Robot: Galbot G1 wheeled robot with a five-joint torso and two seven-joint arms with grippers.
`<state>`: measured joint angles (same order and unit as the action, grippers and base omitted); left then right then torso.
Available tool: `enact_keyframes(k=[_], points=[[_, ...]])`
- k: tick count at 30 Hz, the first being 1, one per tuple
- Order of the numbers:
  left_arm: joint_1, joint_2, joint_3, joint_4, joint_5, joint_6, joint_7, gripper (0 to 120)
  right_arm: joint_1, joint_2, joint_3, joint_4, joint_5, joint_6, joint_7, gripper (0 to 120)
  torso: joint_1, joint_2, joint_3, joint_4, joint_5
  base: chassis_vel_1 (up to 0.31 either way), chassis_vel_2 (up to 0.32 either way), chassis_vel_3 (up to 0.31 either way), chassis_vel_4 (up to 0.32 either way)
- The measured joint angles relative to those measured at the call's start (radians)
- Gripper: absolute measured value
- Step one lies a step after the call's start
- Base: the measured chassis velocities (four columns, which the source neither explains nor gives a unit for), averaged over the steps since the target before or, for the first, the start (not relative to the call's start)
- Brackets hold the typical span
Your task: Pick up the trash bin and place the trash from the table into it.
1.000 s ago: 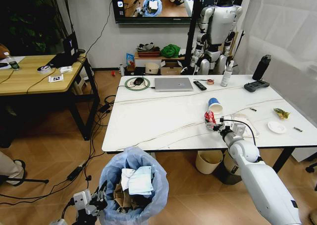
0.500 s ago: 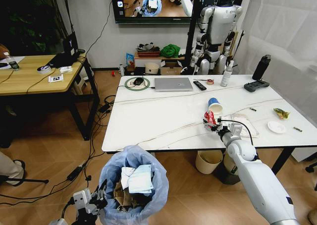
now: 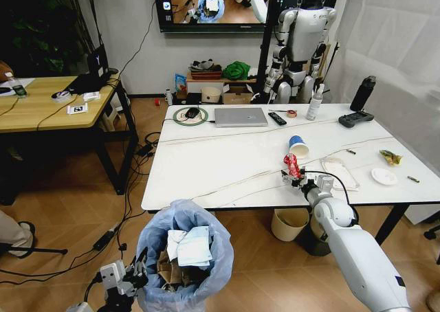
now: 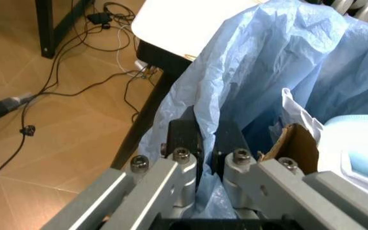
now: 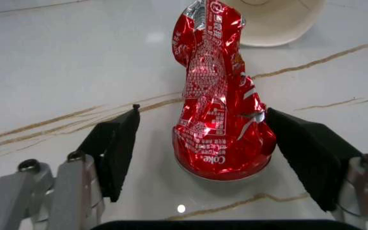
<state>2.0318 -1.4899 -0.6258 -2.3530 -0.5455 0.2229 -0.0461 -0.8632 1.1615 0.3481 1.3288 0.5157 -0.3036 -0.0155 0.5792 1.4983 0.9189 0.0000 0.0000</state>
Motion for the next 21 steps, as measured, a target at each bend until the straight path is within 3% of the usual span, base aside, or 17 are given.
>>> enact_keyframes(k=[7, 15, 21], points=[[-0.002, 0.001, 0.002, 0.003, -0.006, 0.001, -0.001, 0, -0.006, -0.007, -0.001, -0.006, -0.004, -0.003, 0.0, 46, 0.0, 0.0, 0.0, 0.0, 0.0, 0.0, 0.0, 0.0, 0.0], [-0.002, 0.006, 0.016, 0.005, -0.007, 0.005, -0.004, 0, -0.013, -0.009, 0.001, -0.004, -0.01, 0.0, -0.001, 43, 0.0, 0.0, 0.0, 0.0001, 0.0, 0.0, 0.0, 0.0, 0.0], [0.0, 0.024, 0.025, 0.011, -0.029, 0.013, -0.012, 0, -0.058, -0.067, 0.013, 0.11, 0.047, 0.0, -0.001, 43, 0.0, 0.0, 0.0, -0.0002, -0.0003, 0.0, 0.0, 0.0, 0.0]])
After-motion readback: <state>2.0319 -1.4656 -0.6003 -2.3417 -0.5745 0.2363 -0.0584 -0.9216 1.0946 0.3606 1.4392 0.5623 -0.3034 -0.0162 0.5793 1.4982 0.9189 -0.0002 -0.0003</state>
